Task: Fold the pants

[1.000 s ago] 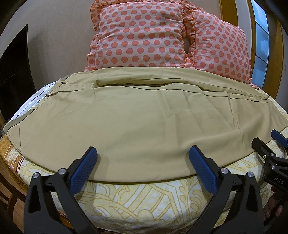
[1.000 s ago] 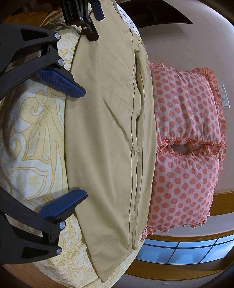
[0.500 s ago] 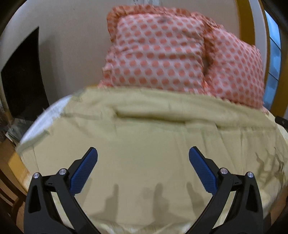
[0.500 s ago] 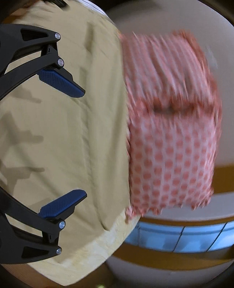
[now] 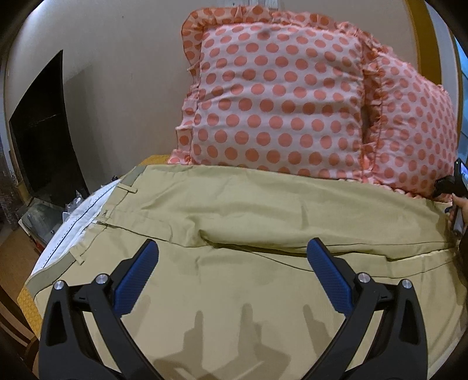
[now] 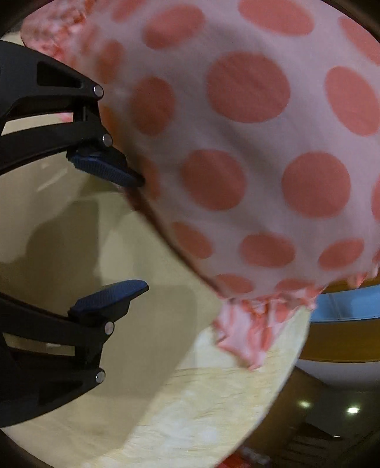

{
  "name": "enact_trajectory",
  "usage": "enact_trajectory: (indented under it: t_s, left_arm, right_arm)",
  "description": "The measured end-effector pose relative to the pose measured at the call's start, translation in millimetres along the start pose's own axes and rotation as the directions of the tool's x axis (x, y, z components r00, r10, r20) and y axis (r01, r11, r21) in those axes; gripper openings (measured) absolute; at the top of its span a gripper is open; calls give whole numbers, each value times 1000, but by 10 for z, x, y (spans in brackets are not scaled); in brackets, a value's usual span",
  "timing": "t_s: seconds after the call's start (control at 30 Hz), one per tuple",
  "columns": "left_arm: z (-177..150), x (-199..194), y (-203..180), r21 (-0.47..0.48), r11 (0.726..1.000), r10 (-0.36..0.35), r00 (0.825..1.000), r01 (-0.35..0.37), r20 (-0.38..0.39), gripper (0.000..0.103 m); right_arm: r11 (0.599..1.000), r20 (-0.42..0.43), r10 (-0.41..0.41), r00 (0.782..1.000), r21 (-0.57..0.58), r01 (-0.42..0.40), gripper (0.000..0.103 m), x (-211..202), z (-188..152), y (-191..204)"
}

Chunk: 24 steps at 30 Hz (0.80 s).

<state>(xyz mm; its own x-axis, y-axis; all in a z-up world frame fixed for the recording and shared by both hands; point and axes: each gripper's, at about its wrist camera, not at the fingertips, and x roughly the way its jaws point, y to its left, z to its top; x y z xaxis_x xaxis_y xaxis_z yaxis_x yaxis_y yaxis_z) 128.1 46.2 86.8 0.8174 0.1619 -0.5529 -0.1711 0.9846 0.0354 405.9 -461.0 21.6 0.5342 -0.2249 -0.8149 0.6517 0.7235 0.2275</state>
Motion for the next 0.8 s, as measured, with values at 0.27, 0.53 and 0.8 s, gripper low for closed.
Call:
enact_trajectory:
  t_s: [0.27,0.53,0.8]
  left_arm:
    - [-47,150,98,-49,995,-89,995,87,-43,101]
    - [14,-95,405,-93,987,-129,992,130,11,101]
    - [208,-215,791,-153,973,-162,985,170,65,101]
  right_arm:
    - [990,105,-76,992,-111,88,18,100,-118,-11]
    - [919,200,369,908,70,-389,5,-453,-352,-1064]
    - [827,190,514,837,151,-542,5,-1393,-1481,-2115]
